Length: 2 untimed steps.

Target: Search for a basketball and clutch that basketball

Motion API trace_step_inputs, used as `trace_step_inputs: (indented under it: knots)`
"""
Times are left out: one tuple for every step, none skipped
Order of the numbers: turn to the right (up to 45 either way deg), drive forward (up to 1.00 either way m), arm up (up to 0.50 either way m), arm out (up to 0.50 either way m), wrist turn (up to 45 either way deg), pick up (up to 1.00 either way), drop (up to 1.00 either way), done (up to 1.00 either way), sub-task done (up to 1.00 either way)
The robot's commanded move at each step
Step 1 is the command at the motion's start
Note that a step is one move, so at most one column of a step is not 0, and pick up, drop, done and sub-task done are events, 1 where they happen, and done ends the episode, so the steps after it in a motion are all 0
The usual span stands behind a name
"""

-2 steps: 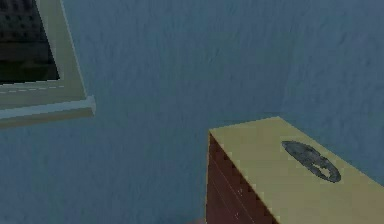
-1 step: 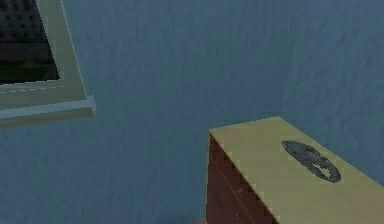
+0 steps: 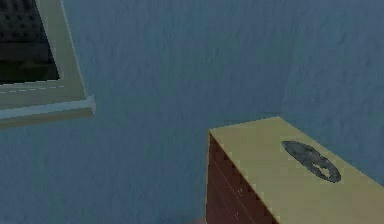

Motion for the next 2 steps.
trace_step_inputs:
  knots:
    - [0.0, 0.0, 0.0, 0.0, 45.0, 0.0, 0.0, 0.0, 0.0]
    - [0.0, 0.0, 0.0, 0.0, 45.0, 0.0, 0.0, 0.0, 0.0]
